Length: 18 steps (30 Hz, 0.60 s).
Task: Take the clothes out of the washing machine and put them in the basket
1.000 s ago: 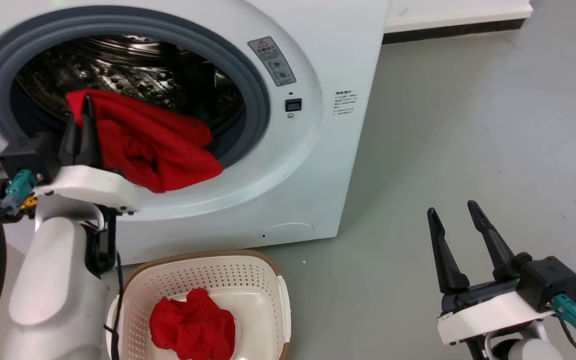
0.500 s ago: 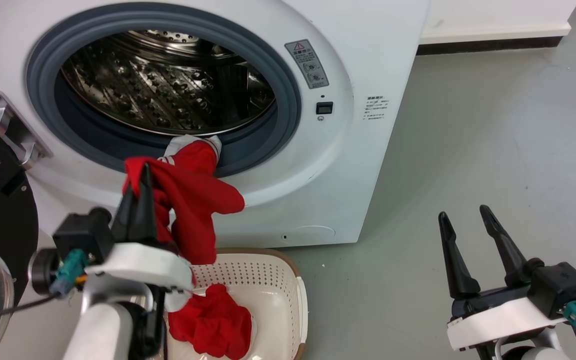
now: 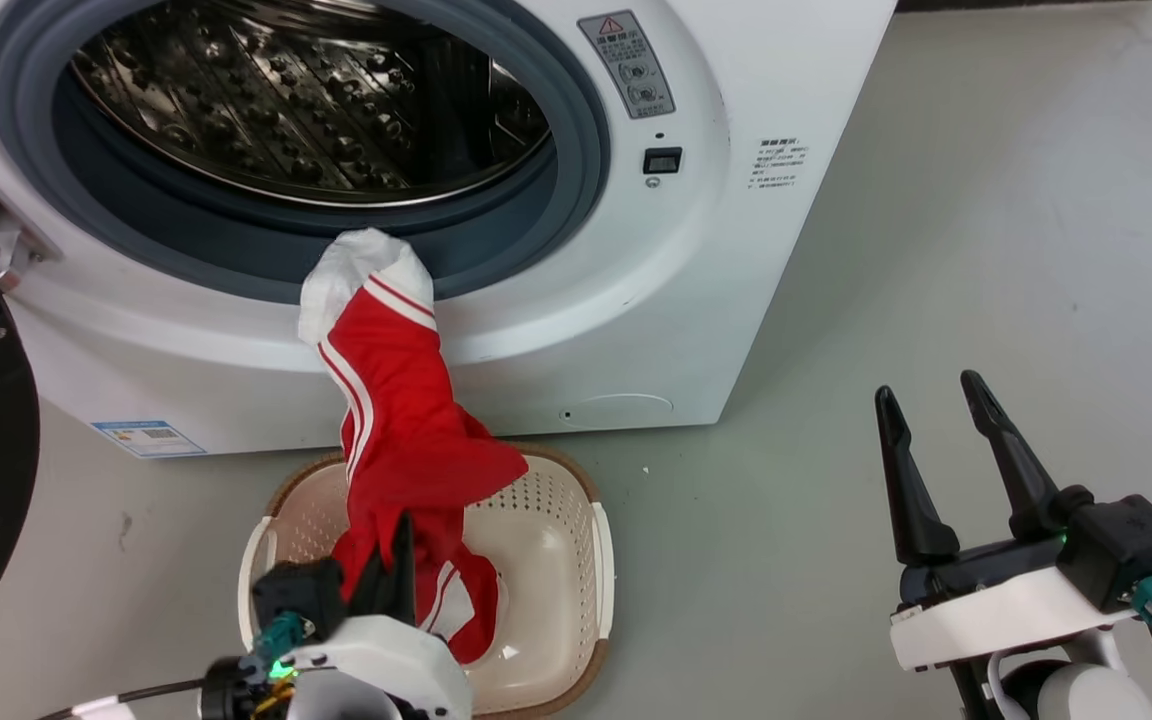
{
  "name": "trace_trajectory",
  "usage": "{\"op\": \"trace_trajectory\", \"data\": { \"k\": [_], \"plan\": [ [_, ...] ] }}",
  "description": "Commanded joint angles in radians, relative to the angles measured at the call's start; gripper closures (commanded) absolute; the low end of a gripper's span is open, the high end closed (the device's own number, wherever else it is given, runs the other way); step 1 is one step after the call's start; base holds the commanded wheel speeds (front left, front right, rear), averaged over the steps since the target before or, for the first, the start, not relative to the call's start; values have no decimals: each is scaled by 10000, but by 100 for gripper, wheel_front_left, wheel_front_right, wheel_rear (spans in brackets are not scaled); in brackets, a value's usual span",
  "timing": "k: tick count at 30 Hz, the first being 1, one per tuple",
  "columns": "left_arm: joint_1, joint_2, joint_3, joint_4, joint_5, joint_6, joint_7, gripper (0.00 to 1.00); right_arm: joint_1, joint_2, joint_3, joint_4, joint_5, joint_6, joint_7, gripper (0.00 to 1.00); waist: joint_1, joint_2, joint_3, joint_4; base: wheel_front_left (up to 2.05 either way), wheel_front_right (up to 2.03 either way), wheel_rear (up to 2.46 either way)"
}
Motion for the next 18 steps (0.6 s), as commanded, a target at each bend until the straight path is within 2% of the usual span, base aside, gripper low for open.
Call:
{"op": "trace_trajectory", "data": {
  "k": [1,10,13,14,18],
  "plan": [
    [128,-40,-47,319,-110,-41,-67,100,-184,32,59,-4,12,-7,-56,0,-1,-1,221,-87,0,0,0],
    [-1084,-295,-65,2992,-463,-145,-1077,100,-845,-156,172,-9,264,-7,-218,0,-1,-1,1515,-518,0,0,0],
    [-1779,-274,84,4001,-493,-173,-1408,100,-1120,-252,246,44,392,-7,-338,0,-1,-1,2038,-741,0,0,0],
    [-2523,-150,307,5032,-544,-227,-1602,100,-1428,-318,369,72,522,-7,-455,0,-1,-1,2648,-1011,0,0,0],
    [-3491,2,547,6223,-531,-214,-1751,100,-1803,-434,488,196,764,-7,-657,0,-1,-1,3360,-1369,0,0,0]
  ]
}}
